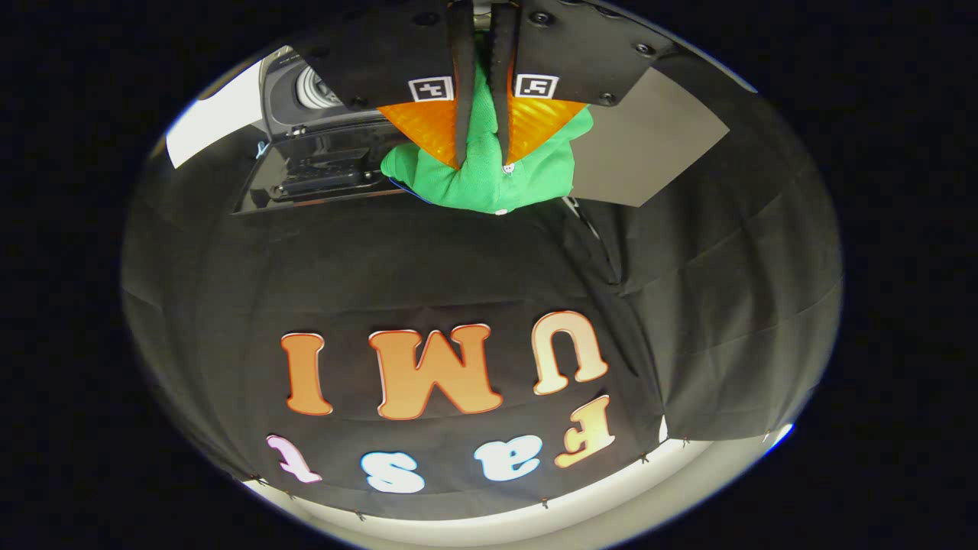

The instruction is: Put the clothes into the washing machine and then close the washing machine lid.

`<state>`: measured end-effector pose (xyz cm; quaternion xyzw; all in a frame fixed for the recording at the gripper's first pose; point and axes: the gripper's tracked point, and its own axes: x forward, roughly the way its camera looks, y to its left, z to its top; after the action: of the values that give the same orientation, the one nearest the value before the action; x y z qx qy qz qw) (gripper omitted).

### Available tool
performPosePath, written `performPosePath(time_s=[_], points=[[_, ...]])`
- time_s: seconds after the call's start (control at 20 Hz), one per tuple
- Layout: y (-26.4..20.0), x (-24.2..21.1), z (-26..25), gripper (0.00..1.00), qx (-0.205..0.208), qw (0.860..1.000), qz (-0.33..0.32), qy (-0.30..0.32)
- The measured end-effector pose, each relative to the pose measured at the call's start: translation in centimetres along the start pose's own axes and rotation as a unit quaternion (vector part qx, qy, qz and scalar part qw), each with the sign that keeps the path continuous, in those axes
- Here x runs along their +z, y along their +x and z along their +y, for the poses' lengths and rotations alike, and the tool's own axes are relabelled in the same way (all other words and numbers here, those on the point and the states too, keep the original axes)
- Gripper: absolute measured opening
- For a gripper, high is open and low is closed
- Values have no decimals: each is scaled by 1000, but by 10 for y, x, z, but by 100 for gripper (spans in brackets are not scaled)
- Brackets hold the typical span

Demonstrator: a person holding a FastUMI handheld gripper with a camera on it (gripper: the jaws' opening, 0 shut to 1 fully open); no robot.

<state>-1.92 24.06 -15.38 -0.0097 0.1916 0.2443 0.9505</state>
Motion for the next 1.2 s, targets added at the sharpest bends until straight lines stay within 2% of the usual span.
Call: performPosePath(time_s=[0.6,0.85,1.2], points=[[-15,-6,-98,16,-94,995,-2,22],[-7,-39,-131,15,-123,992,25,25],[15,-114,-173,16,-155,982,98,54]])
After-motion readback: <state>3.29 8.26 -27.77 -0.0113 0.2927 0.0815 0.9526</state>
